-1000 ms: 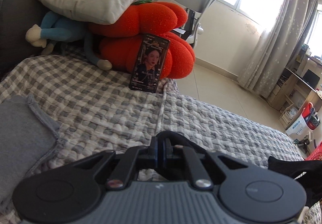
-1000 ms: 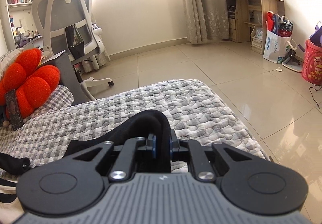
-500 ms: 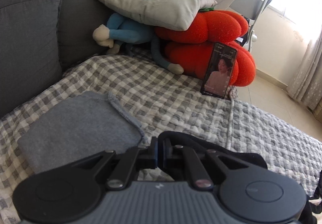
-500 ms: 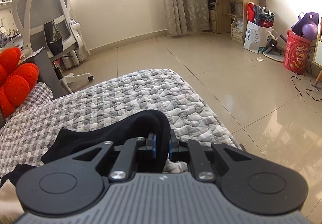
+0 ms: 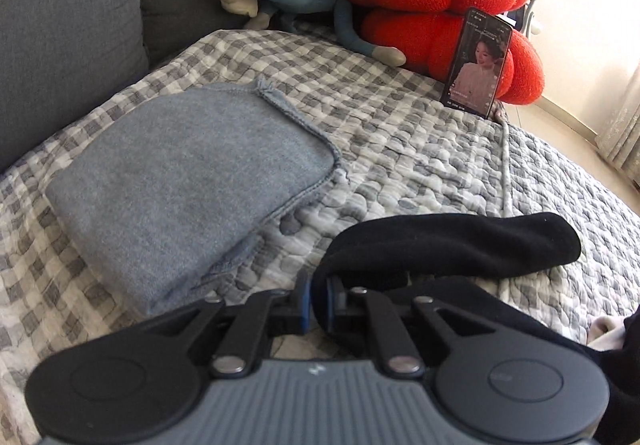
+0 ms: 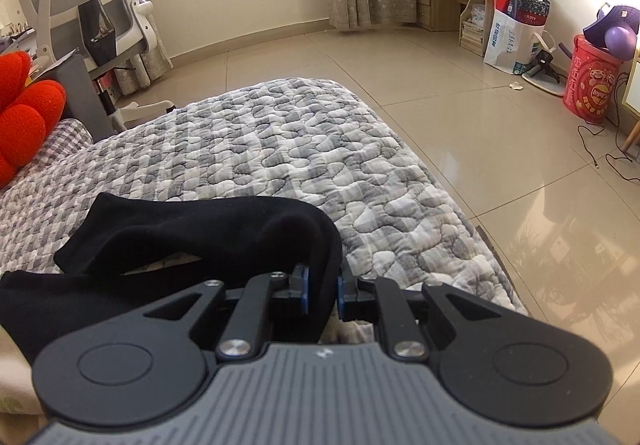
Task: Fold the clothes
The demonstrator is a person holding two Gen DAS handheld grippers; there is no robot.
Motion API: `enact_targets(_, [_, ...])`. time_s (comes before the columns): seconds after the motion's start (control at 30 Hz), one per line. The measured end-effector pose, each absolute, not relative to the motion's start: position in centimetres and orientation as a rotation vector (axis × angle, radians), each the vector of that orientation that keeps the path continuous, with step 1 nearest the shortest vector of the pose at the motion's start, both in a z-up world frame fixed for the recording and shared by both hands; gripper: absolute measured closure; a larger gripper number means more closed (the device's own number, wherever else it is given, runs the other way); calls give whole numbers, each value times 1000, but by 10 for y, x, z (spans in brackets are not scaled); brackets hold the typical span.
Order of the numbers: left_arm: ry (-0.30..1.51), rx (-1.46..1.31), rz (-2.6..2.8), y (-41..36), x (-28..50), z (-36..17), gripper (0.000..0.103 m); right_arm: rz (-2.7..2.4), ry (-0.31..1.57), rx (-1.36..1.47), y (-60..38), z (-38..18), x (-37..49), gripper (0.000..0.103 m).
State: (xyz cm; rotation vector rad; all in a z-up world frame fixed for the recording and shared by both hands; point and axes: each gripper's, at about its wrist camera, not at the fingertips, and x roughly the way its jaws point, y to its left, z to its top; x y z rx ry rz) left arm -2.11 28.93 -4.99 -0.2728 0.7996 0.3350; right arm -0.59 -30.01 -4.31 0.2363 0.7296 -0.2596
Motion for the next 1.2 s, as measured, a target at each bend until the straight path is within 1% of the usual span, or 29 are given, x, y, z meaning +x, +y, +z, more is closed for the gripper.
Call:
enact_targets(0.03, [801, -266, 325, 287, -22, -47, 80, -252, 728, 223, -298, -40, -7, 81])
enact_targets(0.07, [799, -263, 314, 286, -24, -45, 73, -246, 724, 209, -297, -37, -9, 75])
enact_targets(0.1, [795, -259, 300, 284, -25, -42, 62, -241, 716, 195, -295, -33, -11, 63])
enact_targets(0.13, [786, -254, 283, 281, -27, -38, 59, -236, 706, 182, -294, -30, -13, 57])
enact_targets(0.17, [780, -250, 267, 278, -30, -35, 58, -230, 698, 168, -292, -26, -15, 53])
enact_targets(0.43, [716, -220, 72, 246, -39, -11, 46, -84, 667, 126, -272, -7, -22, 52])
enact_targets(0.73, [721, -235, -168, 212, -27, -9, 45, 95, 703, 136, -244, -10, -5, 52])
enact_targets(0.97, [719, -332, -337, 201, -16, -9, 45, 221, 748, 120, -226, -16, 7, 52])
enact_targets(1.1, [739, -337, -407, 188, -8, -12, 45, 283, 770, 100, -214, -22, 16, 52])
enact_targets(1.2, [761, -325, -438, 179, -1, -16, 47, 323, 781, 77, -204, -25, 22, 52])
